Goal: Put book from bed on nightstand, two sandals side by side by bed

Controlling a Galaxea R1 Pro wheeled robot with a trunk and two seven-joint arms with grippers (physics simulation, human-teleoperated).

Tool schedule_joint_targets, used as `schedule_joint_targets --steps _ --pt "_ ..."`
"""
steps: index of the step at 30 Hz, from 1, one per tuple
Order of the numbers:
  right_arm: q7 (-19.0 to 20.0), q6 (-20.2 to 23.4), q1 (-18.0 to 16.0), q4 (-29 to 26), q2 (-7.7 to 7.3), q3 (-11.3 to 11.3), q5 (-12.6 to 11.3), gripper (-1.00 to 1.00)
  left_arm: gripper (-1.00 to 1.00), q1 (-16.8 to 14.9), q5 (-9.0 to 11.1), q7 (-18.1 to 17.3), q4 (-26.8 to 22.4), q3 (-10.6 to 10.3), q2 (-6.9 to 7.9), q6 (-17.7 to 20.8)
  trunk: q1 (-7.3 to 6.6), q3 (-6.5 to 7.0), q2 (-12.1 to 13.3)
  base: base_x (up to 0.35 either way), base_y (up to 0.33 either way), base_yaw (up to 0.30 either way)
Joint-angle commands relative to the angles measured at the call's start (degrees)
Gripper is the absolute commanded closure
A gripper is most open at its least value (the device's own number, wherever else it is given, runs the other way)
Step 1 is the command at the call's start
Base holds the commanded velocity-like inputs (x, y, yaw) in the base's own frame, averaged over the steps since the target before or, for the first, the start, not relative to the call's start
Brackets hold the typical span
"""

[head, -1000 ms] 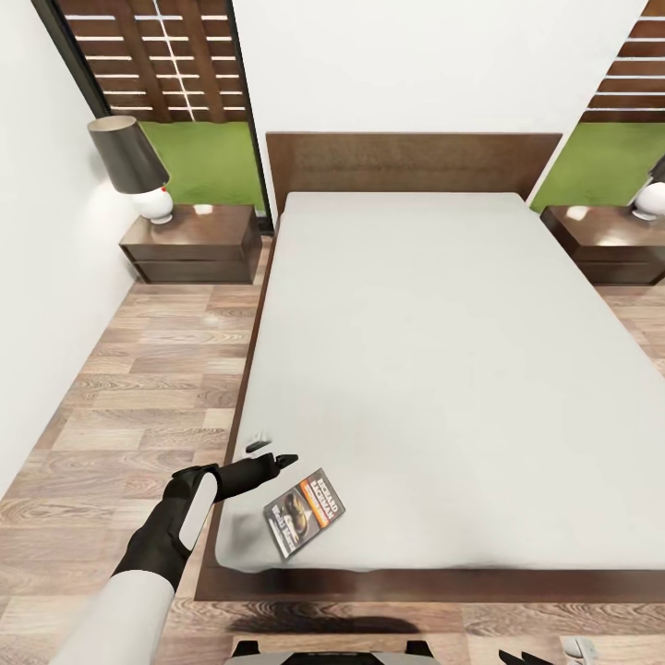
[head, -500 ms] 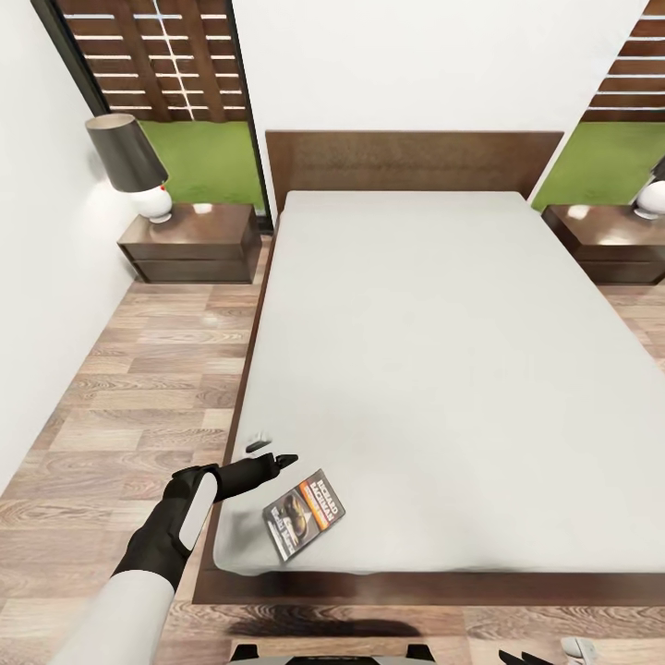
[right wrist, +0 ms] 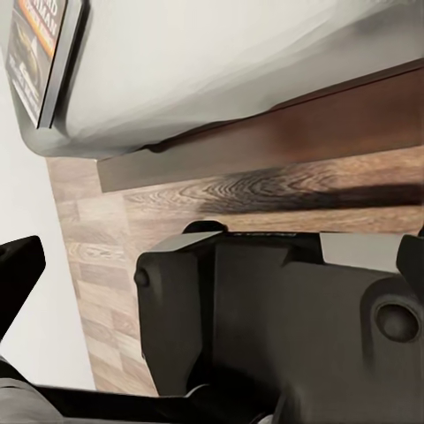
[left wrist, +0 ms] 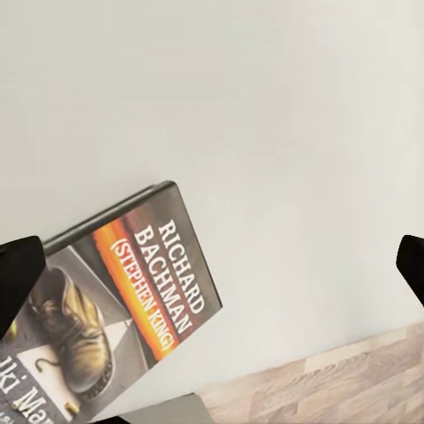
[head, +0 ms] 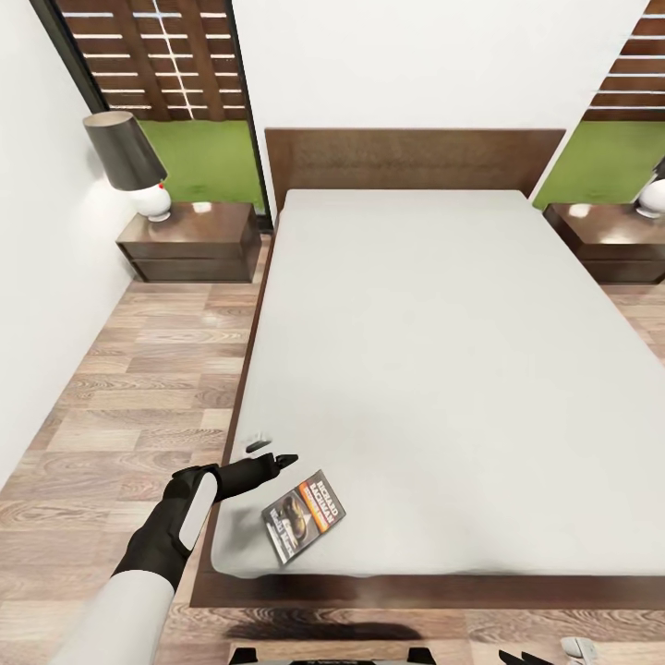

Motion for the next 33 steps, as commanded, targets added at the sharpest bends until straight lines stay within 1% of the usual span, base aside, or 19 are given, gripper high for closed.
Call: schedule_joint_targets --steps 1,33 --pt "0.2 0.1 0.0 0.0 0.0 -0.2 0.1 -1.0 -1.0 0.0 0.1 -0.2 0.0 0.3 -0.07 0.4 0.24 -0.23 -0.5 0.0 0.0 0.0" --pt "0.2 0.1 0.0 0.0 0.0 -0.2 0.1 -1.0 -1.0 0.0 0.1 -0.2 0.0 0.3 -0.07 0.4 7.26 -5.98 -13.3 0.0 0.0 0.0"
